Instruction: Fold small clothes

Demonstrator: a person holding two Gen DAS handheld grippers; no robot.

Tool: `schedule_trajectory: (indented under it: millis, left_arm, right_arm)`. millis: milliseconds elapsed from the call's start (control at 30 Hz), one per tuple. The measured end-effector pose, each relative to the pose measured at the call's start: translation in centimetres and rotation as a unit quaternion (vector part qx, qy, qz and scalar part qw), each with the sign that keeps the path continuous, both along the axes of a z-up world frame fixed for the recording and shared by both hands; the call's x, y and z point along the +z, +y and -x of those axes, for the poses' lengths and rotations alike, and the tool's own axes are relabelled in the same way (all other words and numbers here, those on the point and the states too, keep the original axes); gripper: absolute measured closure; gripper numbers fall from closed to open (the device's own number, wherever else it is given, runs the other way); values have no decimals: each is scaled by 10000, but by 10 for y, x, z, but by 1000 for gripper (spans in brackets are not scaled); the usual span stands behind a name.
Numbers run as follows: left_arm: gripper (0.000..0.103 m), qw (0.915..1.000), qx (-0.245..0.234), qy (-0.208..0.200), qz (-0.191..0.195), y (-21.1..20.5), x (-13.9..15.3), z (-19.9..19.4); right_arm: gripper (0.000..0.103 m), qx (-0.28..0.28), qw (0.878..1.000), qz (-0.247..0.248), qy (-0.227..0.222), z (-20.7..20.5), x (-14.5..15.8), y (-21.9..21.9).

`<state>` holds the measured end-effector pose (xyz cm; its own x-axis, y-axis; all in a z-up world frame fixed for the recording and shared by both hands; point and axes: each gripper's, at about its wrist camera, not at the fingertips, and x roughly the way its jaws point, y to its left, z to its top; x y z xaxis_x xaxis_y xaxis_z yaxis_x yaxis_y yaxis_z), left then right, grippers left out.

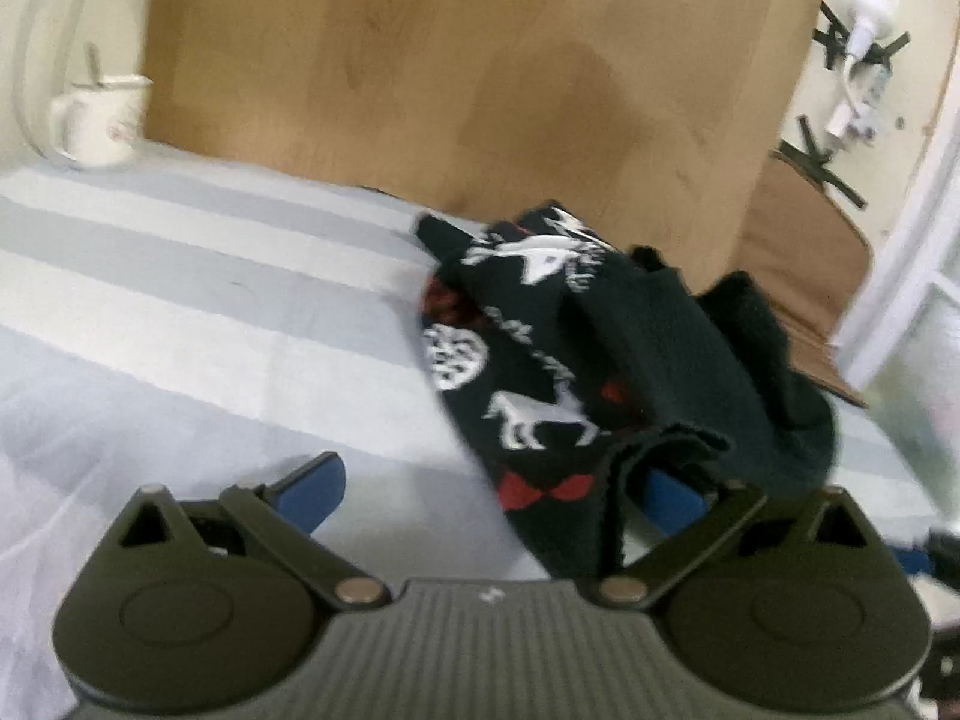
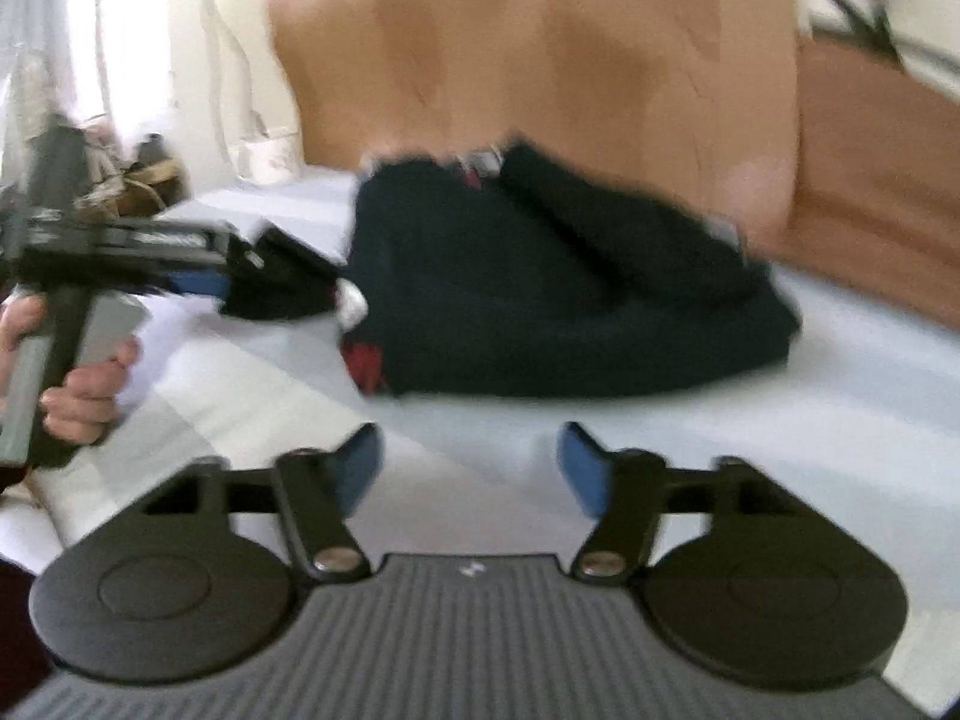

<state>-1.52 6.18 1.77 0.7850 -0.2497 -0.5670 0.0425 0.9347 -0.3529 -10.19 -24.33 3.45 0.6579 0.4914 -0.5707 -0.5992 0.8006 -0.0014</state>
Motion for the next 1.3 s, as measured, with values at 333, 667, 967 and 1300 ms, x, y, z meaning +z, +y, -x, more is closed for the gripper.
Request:
schedule_trajectory:
  millis: [333, 667, 967, 1300]
  left_arm:
    - [0, 9996, -111, -208, 123, -18, 31, -37]
    - [3, 9990, -402, -192, -69, -49, 24, -33]
    - [54, 9934, -1094, -211, -285, -102, 16, -33]
    - [0, 9947, -812, 101, 619, -63, 21, -44]
  right_arm:
    - [62, -158, 9893, 855, -1171, -106, 10, 68]
    - [93, -1866, 9690, -132, -1616, -125, 53, -29]
    - [93, -3578, 9232, -745, -1187, -52, 32, -163]
    - [76, -4211, 8965, -1095, -837, 1, 9, -193]
